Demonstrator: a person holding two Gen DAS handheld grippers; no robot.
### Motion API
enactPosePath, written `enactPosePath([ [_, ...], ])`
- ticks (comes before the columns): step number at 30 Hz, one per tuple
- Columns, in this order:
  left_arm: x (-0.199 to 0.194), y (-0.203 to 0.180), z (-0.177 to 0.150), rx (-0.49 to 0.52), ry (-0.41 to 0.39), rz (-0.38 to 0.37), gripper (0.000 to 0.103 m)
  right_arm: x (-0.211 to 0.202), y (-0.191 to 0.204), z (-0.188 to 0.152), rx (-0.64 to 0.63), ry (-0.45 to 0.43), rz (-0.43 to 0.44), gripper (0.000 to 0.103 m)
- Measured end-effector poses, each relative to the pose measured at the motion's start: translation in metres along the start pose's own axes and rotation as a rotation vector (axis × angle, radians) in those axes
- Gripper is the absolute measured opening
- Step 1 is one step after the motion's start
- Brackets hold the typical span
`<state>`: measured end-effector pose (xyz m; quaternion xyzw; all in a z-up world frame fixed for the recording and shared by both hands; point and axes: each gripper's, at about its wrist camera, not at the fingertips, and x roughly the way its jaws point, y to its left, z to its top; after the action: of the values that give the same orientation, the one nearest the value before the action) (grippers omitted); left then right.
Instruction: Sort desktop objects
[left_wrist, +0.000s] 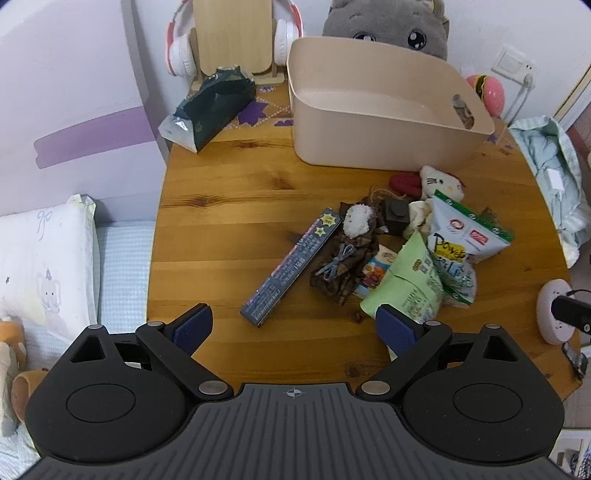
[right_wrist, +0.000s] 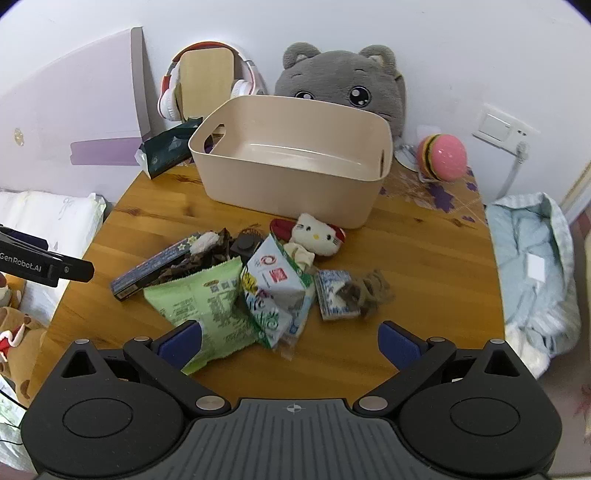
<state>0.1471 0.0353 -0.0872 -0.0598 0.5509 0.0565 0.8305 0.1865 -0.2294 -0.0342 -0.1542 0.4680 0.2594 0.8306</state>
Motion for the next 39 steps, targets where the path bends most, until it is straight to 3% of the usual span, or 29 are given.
enactPosePath([
  [14,0.083,-0.004,0.023,0.074,0.052,0.061,0.097,0.072,-0.013,0.021,-0.089,-0.058,0.077,0.103],
  [25,0.132,0.003,0.019,0.125,0.111,0.104,0.097,0.120,-0.009,0.023,-0.099,-0.005,0.122,0.098],
  [33,0.153,0.009,0.017,0.155,0.136,0.098,0.097,0.146,-0.009,0.017,-0.112,0.056,0.144,0.093],
  [39,0.157,0.009,0.017,0.167,0.124,0.040,0.095,0.156,-0.009,0.017,-0.124,0.077,0.159,0.087],
])
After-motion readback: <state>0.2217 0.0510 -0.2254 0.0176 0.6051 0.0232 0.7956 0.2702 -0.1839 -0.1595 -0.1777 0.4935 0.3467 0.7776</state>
